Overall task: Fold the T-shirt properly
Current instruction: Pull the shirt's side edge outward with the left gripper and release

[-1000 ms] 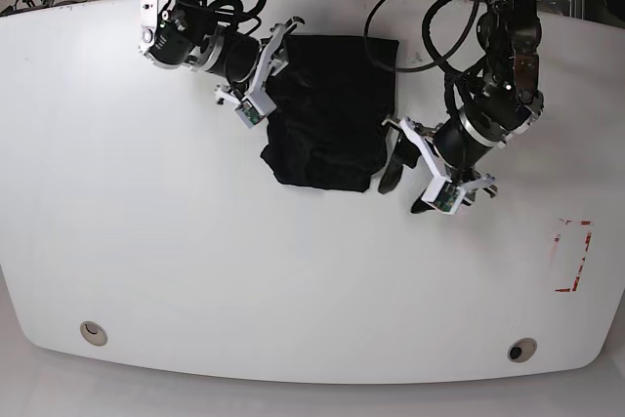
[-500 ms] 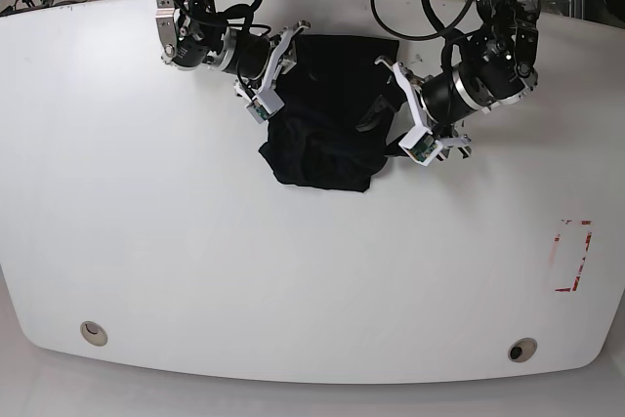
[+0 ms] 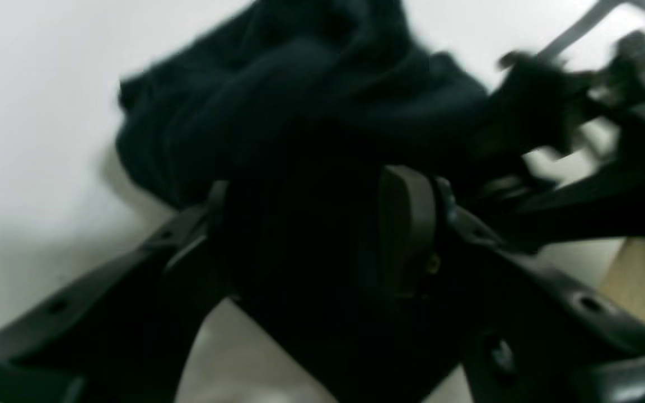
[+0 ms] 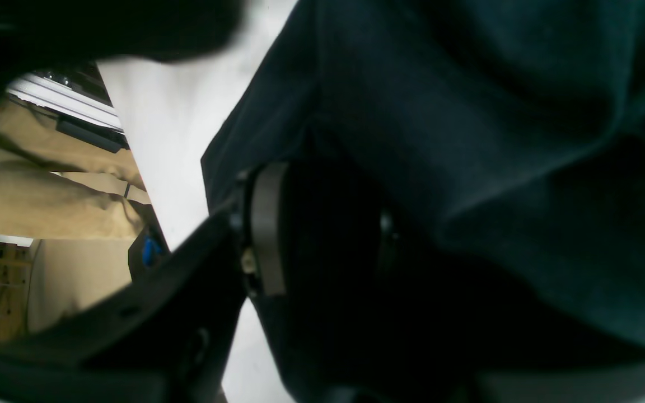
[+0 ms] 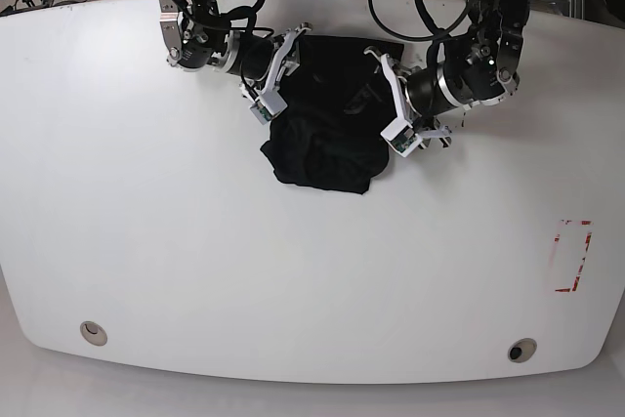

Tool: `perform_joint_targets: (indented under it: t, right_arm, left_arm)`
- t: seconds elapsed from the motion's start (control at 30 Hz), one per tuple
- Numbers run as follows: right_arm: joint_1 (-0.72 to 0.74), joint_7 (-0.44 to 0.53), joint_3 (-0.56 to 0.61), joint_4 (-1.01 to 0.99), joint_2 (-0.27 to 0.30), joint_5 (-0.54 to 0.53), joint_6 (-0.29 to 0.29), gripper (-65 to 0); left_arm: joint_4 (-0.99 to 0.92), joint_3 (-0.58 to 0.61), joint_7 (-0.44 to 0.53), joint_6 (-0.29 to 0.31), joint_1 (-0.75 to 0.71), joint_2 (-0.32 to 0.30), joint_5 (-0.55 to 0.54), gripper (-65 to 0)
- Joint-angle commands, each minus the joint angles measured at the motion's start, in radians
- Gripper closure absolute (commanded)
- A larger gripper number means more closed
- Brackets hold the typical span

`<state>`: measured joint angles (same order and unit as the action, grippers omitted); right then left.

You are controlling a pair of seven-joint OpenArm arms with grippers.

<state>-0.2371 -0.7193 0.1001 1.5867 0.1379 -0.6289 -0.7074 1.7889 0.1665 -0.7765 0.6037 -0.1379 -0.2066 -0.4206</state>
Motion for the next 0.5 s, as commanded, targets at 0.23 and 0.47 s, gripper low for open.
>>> perform_joint_targets:
  t: [0.23,0.47]
  right_arm:
    - [-0.003,-0.039,0.002,0.002,0.004,0.037,0.009,-18.9]
    - [-0.008,-0.038,0.002,0.002,0.004,0.037,0.009,-18.9]
  left_arm:
    - [-0.110,0.000,0.024,0.000,0.123,-0.024,-0.019,-30.7]
    - [-0.116,0.000,0.024,-0.001,0.223,-0.020,-0.019,-30.7]
